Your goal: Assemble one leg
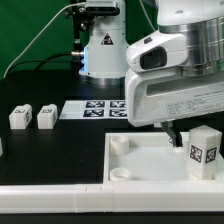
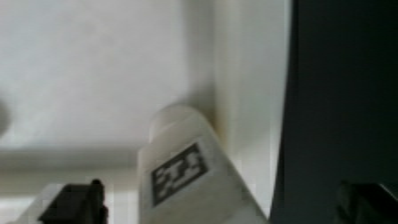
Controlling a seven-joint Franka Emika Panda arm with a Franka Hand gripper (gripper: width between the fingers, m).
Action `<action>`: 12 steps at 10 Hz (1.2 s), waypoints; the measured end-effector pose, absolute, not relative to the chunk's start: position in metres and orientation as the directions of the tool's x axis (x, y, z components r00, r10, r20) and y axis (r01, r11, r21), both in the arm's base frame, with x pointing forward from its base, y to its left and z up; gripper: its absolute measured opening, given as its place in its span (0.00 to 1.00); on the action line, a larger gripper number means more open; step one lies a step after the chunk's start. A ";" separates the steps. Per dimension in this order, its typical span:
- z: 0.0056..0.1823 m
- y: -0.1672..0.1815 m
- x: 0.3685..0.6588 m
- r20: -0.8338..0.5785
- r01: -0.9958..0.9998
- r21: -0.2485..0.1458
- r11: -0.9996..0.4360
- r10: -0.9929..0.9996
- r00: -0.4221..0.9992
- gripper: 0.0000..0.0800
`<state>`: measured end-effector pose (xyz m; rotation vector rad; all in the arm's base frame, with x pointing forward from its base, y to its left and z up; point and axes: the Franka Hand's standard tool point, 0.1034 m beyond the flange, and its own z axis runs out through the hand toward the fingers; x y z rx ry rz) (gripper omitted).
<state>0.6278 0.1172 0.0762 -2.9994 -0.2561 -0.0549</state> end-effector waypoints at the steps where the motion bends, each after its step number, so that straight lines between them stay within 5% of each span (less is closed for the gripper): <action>1: 0.080 0.115 0.634 0.082 0.356 -0.078 -0.931 0.350 0.933 0.81; 4: 0.079 0.115 0.636 0.089 0.321 -0.076 -0.944 0.314 0.945 0.78; 5: 0.079 0.115 0.636 0.086 0.279 -0.080 -0.957 0.272 0.959 0.56; 6: 0.079 0.116 0.635 0.076 0.170 -0.091 -0.981 0.163 0.984 0.56; 7: 0.079 0.116 0.636 0.065 0.057 -0.099 -0.993 0.050 0.997 0.36; 12: 0.079 0.111 0.637 -0.010 -0.542 -0.113 -0.833 -0.544 0.839 0.36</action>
Offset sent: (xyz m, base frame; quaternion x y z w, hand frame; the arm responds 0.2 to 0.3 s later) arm 0.0000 0.0000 0.0000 0.0000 0.0000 0.0000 1.0000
